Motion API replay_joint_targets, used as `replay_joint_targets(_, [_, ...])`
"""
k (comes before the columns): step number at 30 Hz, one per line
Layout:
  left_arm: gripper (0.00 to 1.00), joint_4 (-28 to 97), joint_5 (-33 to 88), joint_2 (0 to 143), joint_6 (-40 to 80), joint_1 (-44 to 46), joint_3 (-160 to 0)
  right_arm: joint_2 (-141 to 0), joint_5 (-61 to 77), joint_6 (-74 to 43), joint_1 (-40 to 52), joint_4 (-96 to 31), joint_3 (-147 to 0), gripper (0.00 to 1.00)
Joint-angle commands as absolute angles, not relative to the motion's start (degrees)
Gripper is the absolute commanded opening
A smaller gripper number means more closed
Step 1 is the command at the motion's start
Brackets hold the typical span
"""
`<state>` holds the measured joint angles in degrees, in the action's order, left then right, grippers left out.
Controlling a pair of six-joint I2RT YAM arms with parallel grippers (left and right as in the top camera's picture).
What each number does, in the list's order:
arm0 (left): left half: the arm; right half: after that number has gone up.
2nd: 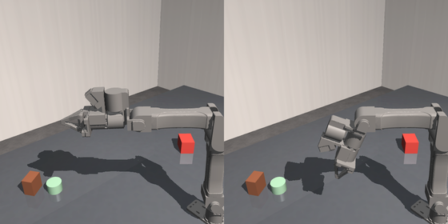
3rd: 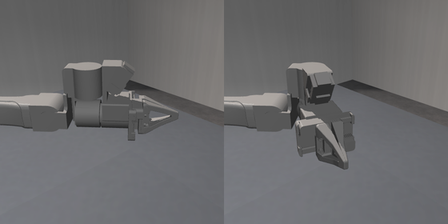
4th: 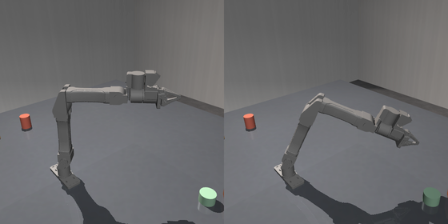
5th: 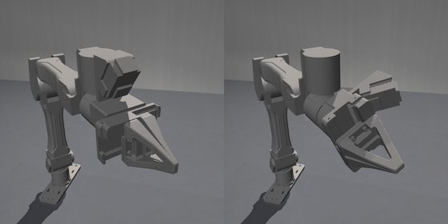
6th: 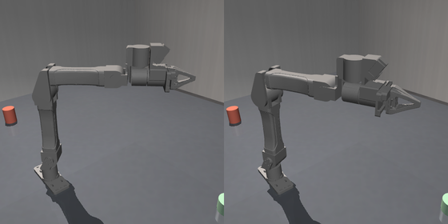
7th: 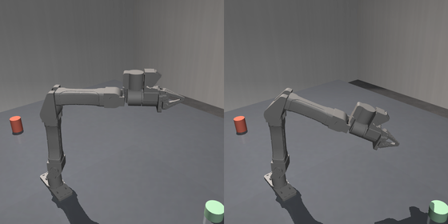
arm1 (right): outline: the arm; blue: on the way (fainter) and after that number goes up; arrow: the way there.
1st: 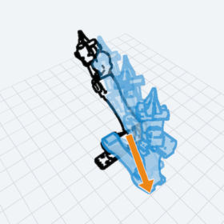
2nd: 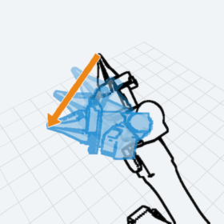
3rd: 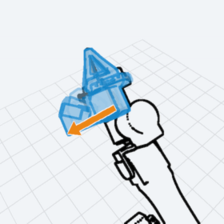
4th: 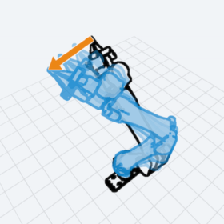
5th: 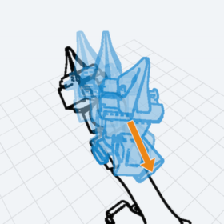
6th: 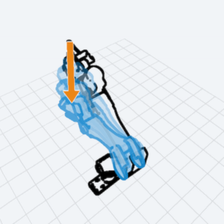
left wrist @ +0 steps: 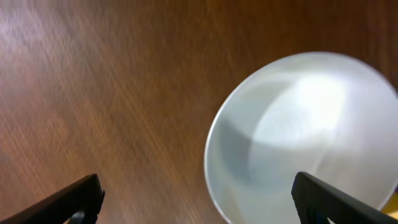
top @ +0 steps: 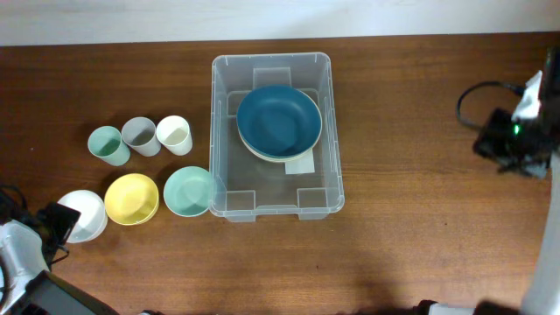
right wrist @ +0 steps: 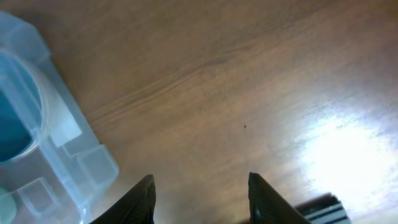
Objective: Pack container
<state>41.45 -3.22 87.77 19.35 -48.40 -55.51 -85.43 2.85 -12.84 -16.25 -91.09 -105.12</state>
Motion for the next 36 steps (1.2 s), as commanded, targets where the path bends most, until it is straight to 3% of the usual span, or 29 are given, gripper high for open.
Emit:
replay_joint_targets(1, [0.99,39.99,-2.11,89.08,17.06,-48.38,-55.05,-78.17,4.16,-12.19,-14.83,-87.79,-94.76,0.43])
replay_joint_targets(7, [0.96,38.06,-0.14,93.32,17.06,-48.36,-55.05,-71.7,7.57,-7.81,-14.52,-76.29,-77.69,0.47])
replay_joint_targets(18, [0.89,35.75,0.25,96.42,17.06,-48.36,-55.05,-72.05,14.81,-0.19,-14.52,-71.46,-71.33,0.57])
replay_joint_targets(24, [0.39,35.51,0.27,96.42,17.06,-48.38,-55.05,-72.1,14.79,-0.19,-14.52,-71.48,-71.33,0.59])
replay_joint_targets(32, [0.26,35.44,0.25,96.44,17.06,-48.38,-54.87,-72.1,14.79,-0.19,-14.52,-71.5,-71.33,0.59])
replay_joint_targets(36, [0.15,35.03,0.25,96.44,17.06,-48.38,-54.28,-72.1,14.76,-0.19,-14.52,-71.5,-71.33,0.59])
